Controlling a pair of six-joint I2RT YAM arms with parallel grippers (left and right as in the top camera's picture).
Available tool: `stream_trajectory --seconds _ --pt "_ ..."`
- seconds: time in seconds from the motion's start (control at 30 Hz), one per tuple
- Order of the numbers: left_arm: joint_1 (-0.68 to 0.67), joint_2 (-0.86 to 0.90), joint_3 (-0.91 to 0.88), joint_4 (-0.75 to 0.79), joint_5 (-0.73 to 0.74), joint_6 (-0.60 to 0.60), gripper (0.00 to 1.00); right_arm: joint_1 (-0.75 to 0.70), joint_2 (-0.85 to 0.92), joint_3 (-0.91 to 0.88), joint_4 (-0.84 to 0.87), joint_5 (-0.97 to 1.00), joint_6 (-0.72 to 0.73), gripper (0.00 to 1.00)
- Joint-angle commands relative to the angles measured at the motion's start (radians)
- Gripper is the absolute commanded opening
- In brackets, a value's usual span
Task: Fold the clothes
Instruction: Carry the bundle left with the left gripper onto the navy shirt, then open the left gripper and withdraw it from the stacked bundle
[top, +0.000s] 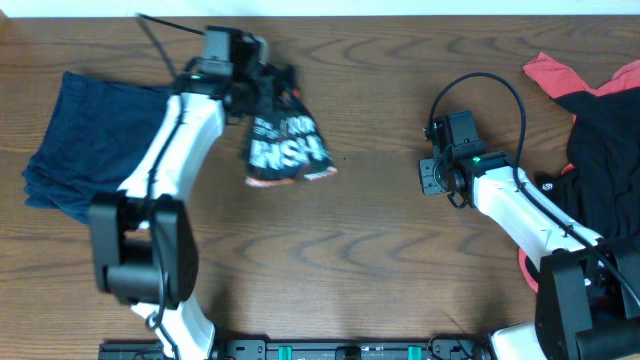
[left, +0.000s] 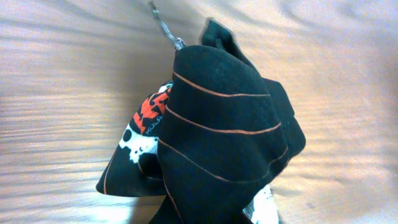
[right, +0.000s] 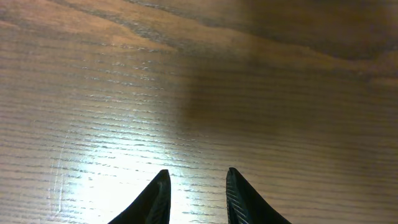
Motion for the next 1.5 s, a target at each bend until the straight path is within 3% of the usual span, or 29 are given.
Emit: stream_trajectory --seconds 0.0,0.7,1.03,1.3,1.37,1.47 --pt "0.035 -0.059 0.029 -0.006 -0.172 -0.01 0.06 -0.011 -0.022 0.017 0.0 0.025 0.015 0.28" --pt "0.346 -0.145 0.029 0.077 -0.265 0.006 0.06 -0.024 -0.022 0.017 -0.001 0.025 0.015 0.29" --pt "0.565 -0.137 0.024 0.124 -0.265 -0.112 0.06 -0.026 -0.022 0.017 -0.001 0.025 0.014 0.3" --pt "0.664 -0.077 0.016 0.086 -0.264 -0.116 0.08 -0.026 -0.022 0.017 -0.001 0.025 0.015 0.3" --pt "0.671 -0.064 0.013 0.08 -0.264 -0.116 0.22 -0.026 -0.022 0.017 -0.001 0.025 0.015 0.3" --pt "0.68 -0.058 0.009 0.078 -0.265 -0.116 0.65 -0.026 -0.022 0.017 -0.003 0.024 0.015 0.3"
